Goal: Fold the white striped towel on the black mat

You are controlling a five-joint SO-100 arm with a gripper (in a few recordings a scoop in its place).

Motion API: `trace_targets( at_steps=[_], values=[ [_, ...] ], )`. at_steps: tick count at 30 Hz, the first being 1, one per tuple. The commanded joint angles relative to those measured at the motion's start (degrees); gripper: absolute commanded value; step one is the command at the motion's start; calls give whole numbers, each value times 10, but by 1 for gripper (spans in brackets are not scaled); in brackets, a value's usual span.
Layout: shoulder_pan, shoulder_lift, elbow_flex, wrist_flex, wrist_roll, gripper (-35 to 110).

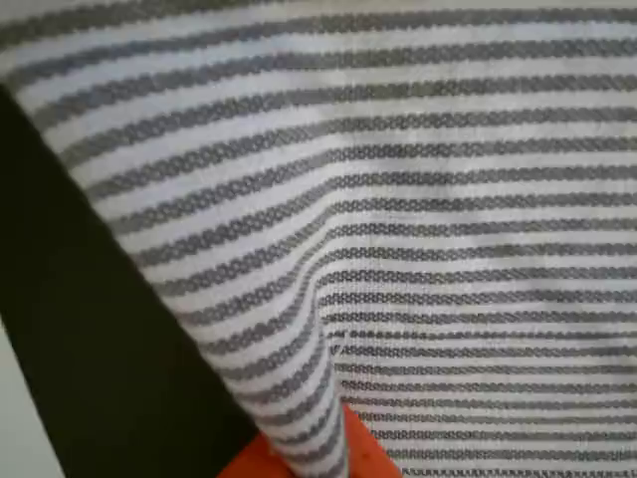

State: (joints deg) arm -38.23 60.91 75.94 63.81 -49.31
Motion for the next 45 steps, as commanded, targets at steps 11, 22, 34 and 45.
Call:
trace_targets(
  at_steps=[11,22,34,45],
  values=[
    [-11,94,-62,138,34,0],
    [52,180,-107,220,-11,0],
    [204,313,-57,270,-125,0],
    [396,387,3,293,-272,0]
  ],
)
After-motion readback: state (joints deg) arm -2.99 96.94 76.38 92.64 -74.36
